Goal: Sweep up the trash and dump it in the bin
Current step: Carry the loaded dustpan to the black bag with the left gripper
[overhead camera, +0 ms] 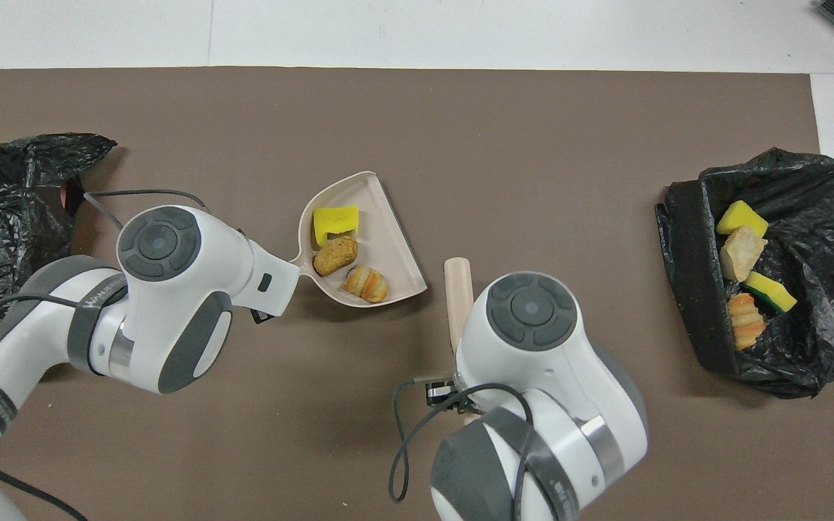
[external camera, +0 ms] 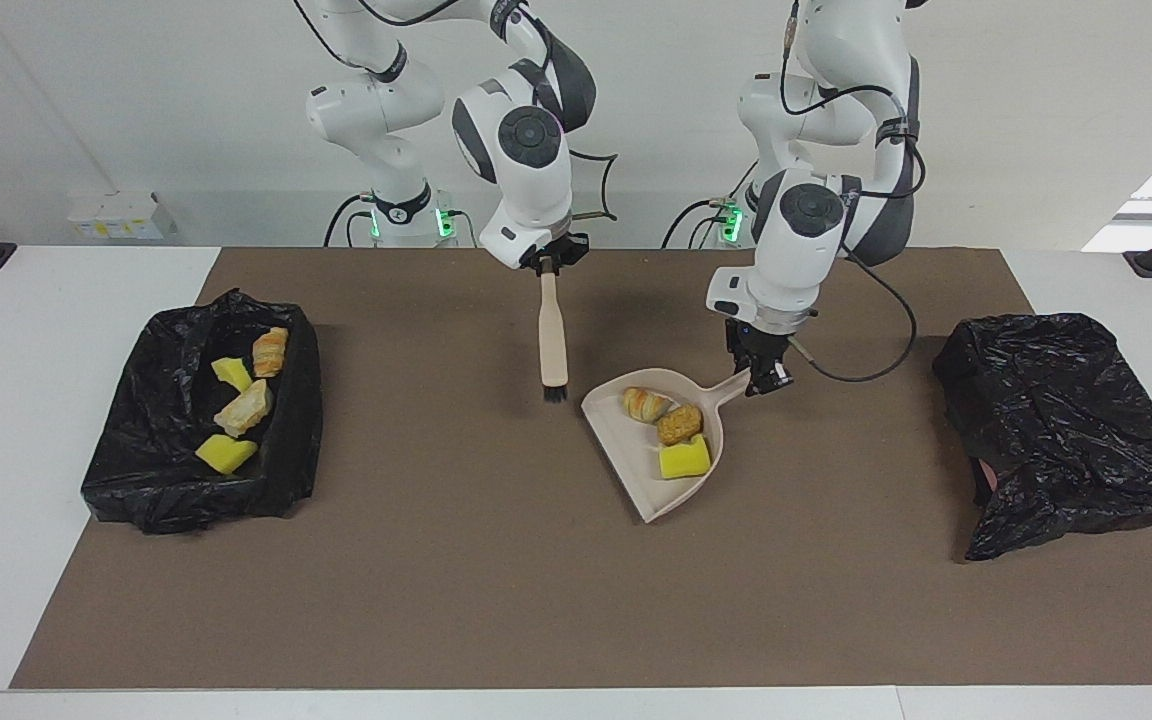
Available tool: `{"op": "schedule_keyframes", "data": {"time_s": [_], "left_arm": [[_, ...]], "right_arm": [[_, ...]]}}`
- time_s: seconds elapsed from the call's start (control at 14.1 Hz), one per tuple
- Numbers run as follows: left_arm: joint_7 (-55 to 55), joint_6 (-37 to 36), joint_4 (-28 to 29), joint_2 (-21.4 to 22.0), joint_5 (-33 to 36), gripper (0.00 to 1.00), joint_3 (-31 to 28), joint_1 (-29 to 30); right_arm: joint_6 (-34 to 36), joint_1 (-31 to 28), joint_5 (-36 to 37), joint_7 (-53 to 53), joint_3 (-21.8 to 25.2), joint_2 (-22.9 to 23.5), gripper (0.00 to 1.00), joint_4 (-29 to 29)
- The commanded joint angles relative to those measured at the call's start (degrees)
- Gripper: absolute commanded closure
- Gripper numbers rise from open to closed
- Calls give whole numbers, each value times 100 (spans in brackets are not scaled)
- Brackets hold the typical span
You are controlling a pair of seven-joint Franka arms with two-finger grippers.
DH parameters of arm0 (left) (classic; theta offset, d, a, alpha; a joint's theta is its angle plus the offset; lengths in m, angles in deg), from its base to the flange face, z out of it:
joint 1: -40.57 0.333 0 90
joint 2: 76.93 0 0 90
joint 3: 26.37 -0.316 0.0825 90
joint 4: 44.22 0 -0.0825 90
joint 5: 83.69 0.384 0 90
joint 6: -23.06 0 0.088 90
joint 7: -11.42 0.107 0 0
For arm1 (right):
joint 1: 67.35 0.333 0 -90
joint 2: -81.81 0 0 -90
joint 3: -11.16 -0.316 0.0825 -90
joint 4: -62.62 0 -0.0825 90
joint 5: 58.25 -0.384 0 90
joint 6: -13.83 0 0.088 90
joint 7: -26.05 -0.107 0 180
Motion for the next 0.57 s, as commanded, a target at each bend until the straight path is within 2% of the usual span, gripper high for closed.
{"op": "schedule_keyframes", "data": {"time_s": [0.0,0.21,0.5], "left_arm": [[106,-169,-237,24,-113,100,35,533],[376,-300,-596,-108,-105,100,35,1043],[1677,-1099,-1449,-275,-105,100,35,1606]], "right_arm": [[-229,350,-241,-439,19,-427,100,-475],[-1010,966,-286,-836,19,-357,100,-897],[-1266,1108,-348,-705,27,-269,100,-1205]]}}
